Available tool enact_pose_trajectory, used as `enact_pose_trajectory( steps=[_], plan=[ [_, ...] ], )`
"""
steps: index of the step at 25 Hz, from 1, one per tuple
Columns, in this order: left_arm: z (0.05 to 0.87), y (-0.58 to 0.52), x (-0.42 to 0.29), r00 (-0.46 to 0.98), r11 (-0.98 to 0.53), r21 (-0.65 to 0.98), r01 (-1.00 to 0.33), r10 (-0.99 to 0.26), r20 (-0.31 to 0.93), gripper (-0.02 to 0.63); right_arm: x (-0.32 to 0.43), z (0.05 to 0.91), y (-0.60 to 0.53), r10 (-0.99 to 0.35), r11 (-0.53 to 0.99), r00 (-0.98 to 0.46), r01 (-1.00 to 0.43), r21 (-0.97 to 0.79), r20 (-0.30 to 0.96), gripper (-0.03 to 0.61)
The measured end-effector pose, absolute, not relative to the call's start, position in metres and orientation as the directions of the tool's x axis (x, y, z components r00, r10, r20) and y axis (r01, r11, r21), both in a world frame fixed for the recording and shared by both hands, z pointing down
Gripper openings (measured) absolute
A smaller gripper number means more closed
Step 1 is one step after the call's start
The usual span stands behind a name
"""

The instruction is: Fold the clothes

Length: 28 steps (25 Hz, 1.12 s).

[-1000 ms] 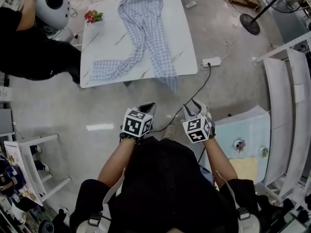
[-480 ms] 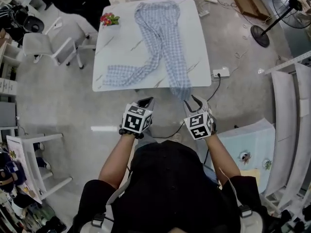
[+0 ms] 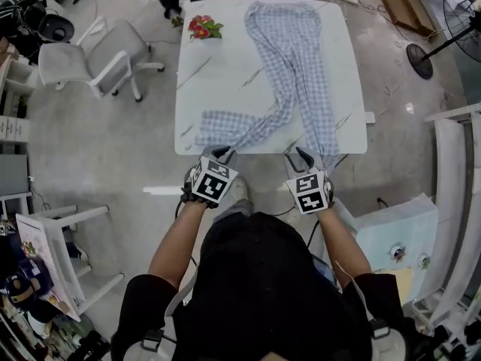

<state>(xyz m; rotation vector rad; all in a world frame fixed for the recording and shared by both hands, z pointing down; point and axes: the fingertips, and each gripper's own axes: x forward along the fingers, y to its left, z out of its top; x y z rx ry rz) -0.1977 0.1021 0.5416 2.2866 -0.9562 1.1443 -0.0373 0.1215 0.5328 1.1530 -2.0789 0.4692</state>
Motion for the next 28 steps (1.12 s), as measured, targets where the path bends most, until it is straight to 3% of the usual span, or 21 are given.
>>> enact_pose_trajectory(
  steps=[8,15,19,28],
  plan=[
    [0.588,0.083,-0.262,0.362,-0.832,-0.036,-0.554,-0.28,0.889,0.114,-0.091,0.555,0.094,-0.561,0.487,-0.336,-0.873,-0.027,0.757,0.141],
    [0.6,0.071,-0.271,0.392,-0.913,-0.034,-0.407,-0.208,0.896,0.179,-0.11,0.572,0.094,-0.534,0.469,-0.313,-0.883,-0.034,0.785,0.141],
    [0.611,0.07,-0.275,0.35,-0.943,-0.042,-0.33,-0.163,0.923,0.181,-0.117,0.572,0.097,-0.532,0.454,-0.302,-0.89,-0.034,0.791,0.14],
    [0.617,0.066,-0.278,0.323,-0.937,0.004,-0.35,-0.116,0.939,0.175,-0.11,0.57,0.104,-0.54,0.432,-0.293,-0.901,-0.039,0.789,0.137]
  ],
)
